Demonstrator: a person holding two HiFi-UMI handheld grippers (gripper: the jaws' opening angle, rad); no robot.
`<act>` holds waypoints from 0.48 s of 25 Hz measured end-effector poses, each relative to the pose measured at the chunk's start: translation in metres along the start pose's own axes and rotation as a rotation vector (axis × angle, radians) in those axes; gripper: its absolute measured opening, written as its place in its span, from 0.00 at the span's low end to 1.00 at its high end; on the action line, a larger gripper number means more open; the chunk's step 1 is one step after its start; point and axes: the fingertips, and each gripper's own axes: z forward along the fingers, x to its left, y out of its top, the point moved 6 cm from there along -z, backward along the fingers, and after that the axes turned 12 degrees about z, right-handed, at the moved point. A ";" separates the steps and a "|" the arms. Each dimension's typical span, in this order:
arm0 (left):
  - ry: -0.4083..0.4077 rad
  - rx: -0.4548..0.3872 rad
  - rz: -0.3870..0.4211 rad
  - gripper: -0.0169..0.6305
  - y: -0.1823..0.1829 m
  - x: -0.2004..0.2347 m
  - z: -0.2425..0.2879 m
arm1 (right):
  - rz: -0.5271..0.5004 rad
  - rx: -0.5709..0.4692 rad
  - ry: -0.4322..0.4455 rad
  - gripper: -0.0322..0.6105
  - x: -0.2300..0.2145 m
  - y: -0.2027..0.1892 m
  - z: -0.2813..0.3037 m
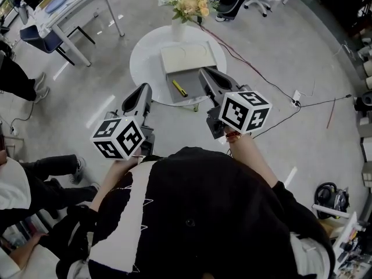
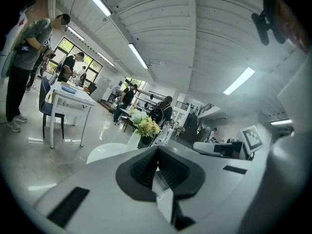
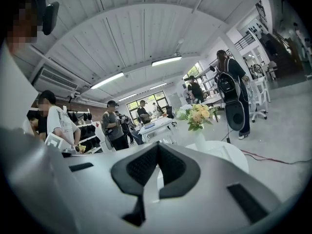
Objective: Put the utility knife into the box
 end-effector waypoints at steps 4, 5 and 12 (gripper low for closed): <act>0.003 0.001 0.003 0.04 -0.002 -0.004 -0.002 | 0.002 0.004 0.003 0.06 -0.001 -0.003 -0.004; 0.003 0.001 0.005 0.04 -0.002 -0.004 -0.002 | 0.003 0.004 0.003 0.06 -0.002 -0.003 -0.005; 0.007 -0.002 0.011 0.04 -0.002 -0.006 -0.009 | 0.003 0.002 0.004 0.06 0.000 -0.007 -0.008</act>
